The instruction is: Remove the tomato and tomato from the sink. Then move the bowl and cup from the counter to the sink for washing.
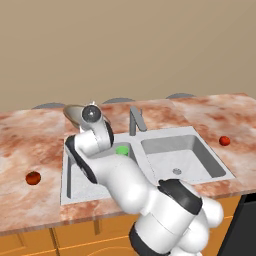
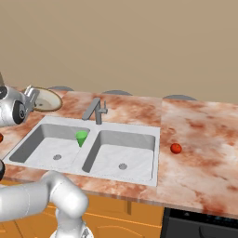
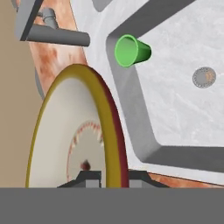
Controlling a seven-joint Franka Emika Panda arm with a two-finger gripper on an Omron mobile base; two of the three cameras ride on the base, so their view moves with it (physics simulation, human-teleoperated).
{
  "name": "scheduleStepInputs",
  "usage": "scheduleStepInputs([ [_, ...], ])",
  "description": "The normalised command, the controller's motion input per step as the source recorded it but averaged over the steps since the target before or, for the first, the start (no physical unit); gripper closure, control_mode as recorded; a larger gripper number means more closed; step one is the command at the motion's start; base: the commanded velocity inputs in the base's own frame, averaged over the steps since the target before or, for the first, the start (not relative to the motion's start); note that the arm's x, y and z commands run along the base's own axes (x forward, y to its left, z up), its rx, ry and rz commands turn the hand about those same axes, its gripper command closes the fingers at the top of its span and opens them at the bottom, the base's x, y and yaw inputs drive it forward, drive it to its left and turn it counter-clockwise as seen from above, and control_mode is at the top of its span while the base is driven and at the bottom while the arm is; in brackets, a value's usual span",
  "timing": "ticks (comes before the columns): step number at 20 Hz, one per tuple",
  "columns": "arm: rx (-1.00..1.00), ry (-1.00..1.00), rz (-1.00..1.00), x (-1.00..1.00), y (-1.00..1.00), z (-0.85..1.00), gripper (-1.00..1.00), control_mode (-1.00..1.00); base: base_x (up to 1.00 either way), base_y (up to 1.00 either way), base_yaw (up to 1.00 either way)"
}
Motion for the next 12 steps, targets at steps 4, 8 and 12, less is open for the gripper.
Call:
scheduleStepInputs([
  [4, 0.00, 0.00, -0.07, -0.18, 0.04, -0.14, 1.00, -1.00, 0.00, 0.00, 0.00],
  [8, 0.00, 0.04, -0.07, -0.27, 0.00, -0.10, 1.00, -1.00, 0.00, 0.00, 0.00],
  [12, 0.00, 0.08, -0.09, -0.27, 0.05, -0.10, 1.00, -1.00, 0.00, 0.00, 0.00],
])
